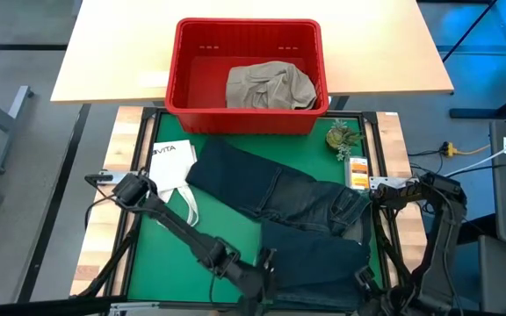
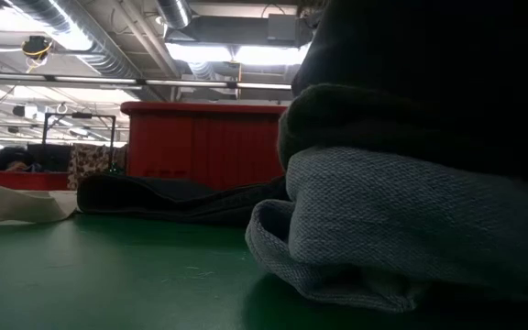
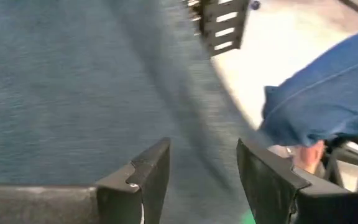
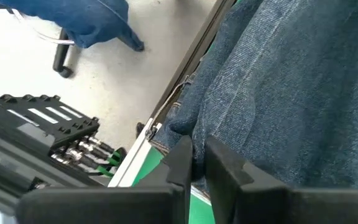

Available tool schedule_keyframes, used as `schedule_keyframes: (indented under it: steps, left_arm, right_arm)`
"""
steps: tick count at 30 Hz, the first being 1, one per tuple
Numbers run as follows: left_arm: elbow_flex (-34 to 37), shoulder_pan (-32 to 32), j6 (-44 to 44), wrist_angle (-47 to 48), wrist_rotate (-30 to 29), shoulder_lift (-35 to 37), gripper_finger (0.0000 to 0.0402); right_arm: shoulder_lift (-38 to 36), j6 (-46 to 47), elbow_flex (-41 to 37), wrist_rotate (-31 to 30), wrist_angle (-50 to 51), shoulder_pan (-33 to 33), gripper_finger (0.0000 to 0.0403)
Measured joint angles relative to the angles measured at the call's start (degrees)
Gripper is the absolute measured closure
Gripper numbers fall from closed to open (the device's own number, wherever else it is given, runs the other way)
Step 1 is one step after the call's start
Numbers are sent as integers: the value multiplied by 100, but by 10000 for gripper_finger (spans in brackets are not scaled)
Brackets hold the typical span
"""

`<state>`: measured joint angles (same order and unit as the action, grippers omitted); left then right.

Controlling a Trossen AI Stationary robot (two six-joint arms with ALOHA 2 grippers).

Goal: Fold Laundry from Bin
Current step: Fold the dark blue jeans

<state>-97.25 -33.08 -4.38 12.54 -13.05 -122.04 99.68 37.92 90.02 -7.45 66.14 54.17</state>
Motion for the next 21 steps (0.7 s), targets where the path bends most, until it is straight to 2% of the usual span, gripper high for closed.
schedule_keyframes:
  steps: [3,7,11,16,21]
  left_arm:
    - [0,-214,-2,-45,-335,0,223]
    - [0,-471,26,-136,-1052,0,223]
    - [0,-646,-54,-298,-1348,-123,223]
    - [0,-761,-59,-564,-1447,-246,223]
    - [0,-771,-18,-606,-1741,-345,223]
  right_arm:
    - [0,74,0,269,-1,-83,331]
    - [0,96,0,280,-3,-161,275]
    - [0,68,5,578,4,-285,238]
    - [0,61,212,1055,4,-600,230]
    - [-4,-619,495,920,-11,-978,235]
